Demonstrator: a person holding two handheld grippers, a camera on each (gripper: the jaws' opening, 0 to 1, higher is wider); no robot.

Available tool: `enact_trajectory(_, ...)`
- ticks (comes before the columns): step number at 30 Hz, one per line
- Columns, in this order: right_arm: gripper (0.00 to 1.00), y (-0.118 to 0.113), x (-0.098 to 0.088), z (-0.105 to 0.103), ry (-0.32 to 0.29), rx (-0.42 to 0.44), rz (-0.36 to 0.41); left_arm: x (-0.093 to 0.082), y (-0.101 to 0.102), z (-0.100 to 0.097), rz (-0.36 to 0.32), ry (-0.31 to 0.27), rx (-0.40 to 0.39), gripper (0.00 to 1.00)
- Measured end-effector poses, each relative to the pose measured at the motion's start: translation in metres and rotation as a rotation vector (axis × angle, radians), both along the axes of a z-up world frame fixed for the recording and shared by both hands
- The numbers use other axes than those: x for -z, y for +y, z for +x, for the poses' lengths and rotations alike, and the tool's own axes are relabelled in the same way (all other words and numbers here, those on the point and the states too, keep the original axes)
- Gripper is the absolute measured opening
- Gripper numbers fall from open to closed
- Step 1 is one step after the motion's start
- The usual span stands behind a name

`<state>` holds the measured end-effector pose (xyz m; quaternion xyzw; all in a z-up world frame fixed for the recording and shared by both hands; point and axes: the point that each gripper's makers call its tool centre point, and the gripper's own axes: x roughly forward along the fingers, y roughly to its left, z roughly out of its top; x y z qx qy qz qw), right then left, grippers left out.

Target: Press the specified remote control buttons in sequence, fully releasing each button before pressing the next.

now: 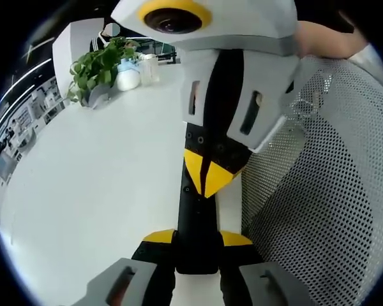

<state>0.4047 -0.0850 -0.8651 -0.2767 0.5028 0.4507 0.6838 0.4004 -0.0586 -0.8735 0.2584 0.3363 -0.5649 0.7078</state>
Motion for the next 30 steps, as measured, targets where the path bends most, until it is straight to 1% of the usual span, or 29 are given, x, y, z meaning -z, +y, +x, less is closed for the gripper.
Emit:
enact_trajectory(12, 0.0, 0.0015, -0.0008, 0.0005, 0.008, 0.021, 0.019, 0.0, -0.0013, -0.0015, 0.0, -0.001, 0.009, 0.25)
enact_trajectory(20, 0.0, 0.0045, -0.0002, -0.0008, -0.011, -0.019, 0.019, 0.0003, -0.0027, -0.0025, 0.0, 0.001, 0.015, 0.25)
enact_trajectory(30, 0.0, 0.0051, 0.0007, 0.0014, -0.001, 0.015, 0.049, 0.0, -0.0032, -0.0021, -0.004, 0.003, 0.013, 0.25)
